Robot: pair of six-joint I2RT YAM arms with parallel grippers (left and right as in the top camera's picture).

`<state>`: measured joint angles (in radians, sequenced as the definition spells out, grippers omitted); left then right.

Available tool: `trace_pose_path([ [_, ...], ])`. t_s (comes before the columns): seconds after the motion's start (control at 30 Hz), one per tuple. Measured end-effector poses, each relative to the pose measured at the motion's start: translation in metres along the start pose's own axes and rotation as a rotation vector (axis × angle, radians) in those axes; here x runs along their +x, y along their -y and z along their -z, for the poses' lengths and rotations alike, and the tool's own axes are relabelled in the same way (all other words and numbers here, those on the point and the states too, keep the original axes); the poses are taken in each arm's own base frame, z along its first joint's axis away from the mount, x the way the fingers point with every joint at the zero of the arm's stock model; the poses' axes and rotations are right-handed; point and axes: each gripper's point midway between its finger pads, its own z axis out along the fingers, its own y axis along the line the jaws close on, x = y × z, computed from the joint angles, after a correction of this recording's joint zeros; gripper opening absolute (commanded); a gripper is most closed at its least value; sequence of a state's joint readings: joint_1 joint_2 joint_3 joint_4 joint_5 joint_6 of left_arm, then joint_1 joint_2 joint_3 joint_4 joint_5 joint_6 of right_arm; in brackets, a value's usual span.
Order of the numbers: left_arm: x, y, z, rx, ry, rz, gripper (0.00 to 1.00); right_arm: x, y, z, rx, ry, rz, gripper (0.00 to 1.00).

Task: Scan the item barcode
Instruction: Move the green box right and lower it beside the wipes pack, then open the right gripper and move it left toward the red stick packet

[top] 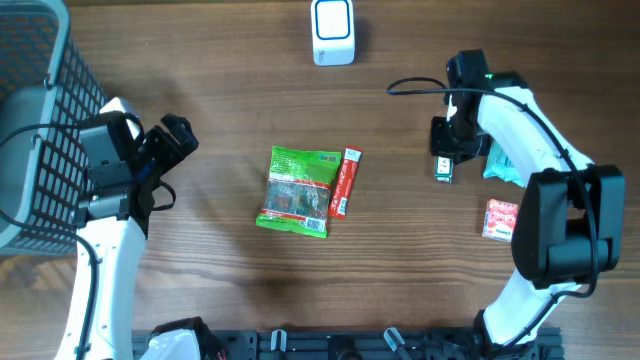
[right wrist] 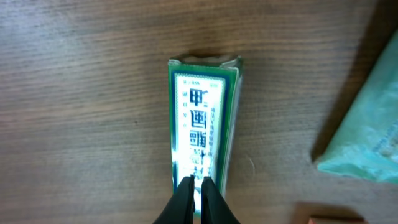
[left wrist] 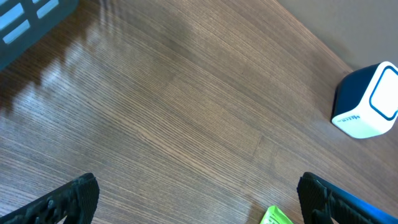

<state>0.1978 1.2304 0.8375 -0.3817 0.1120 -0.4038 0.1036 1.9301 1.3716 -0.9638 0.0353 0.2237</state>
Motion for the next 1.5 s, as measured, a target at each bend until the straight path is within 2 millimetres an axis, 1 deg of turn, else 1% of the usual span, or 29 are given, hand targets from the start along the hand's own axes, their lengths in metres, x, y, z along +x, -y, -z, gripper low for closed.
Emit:
trace_pose_path([
  [0.13,0.0,0.0,0.0,0.0,0.0,0.0,1.0,0.009,0.005,-0.018,0.021,-0.003,-0.009,0.07],
  [0.27,0.0,0.0,0.0,0.0,0.0,0.0,1.0,0.007,0.007,-0.02,0.037,0.035,-0.017,0.07],
  [0.43,0.0,0.0,0.0,0.0,0.0,0.0,1.0,0.007,0.008,-0.019,0.04,0.041,-0.007,0.08],
  [0.53,0.0,0.0,0.0,0.0,0.0,0.0,1.0,0.007,0.007,-0.019,0.039,0.04,0.012,0.11],
  [0.67,0.0,0.0,0.0,0.0,0.0,0.0,1.0,0.007,-0.004,-0.013,-0.038,0.014,0.067,0.14],
  [0.8,0.0,0.0,0.0,0.0,0.0,0.0,1.0,-0.004,-0.024,-0.001,-0.142,0.038,0.083,0.15],
  [0.93,0.0,0.0,0.0,0.0,0.0,0.0,1.0,-0.015,-0.034,0.0,-0.191,0.087,0.089,0.15],
  [1.0,0.0,0.0,0.0,0.0,0.0,0.0,1.0,-0.024,-0.036,-0.008,-0.198,0.143,0.08,0.15],
  [1.03,0.0,0.0,0.0,0.0,0.0,0.0,1.0,-0.024,-0.035,-0.015,-0.19,0.156,0.074,0.14],
  [1.1,0.0,0.0,0.0,0.0,0.0,0.0,1.0,-0.014,-0.024,-0.029,-0.136,0.137,0.051,0.14],
  [1.13,0.0,0.0,0.0,0.0,0.0,0.0,1.0,-0.006,-0.015,-0.034,-0.093,0.111,0.038,0.14],
  [1.17,0.0,0.0,0.0,0.0,0.0,0.0,1.0,-0.001,-0.009,-0.036,-0.064,0.094,0.03,0.14],
  [1.2,0.0,0.0,0.0,0.0,0.0,0.0,1.0,0.006,0.002,-0.035,-0.023,0.06,0.013,0.17],
  [1.23,0.0,0.0,0.0,0.0,0.0,0.0,1.0,0.008,0.012,-0.034,0.008,0.044,-0.009,0.2],
  [1.3,0.0,0.0,0.0,0.0,0.0,0.0,1.0,0.003,0.019,-0.027,0.013,0.053,-0.025,0.24],
  [1.33,0.0,0.0,0.0,0.0,0.0,0.0,1.0,-0.002,0.019,-0.023,0.002,0.068,-0.027,0.25],
  [1.37,0.0,0.0,0.0,0.0,0.0,0.0,1.0,-0.008,0.016,-0.014,-0.025,0.092,-0.022,0.26],
  [1.4,0.0,0.0,0.0,0.0,0.0,0.0,1.0,-0.01,0.014,-0.01,-0.043,0.103,-0.018,0.26],
  [1.43,0.0,0.0,0.0,0.0,-0.001,0.0,1.0,-0.015,-0.001,0.005,-0.117,0.135,0.005,0.27],
  [1.5,0.0,0.0,0.0,0.0,0.0,0.0,1.0,-0.011,-0.024,0.019,-0.219,0.133,0.042,0.27],
])
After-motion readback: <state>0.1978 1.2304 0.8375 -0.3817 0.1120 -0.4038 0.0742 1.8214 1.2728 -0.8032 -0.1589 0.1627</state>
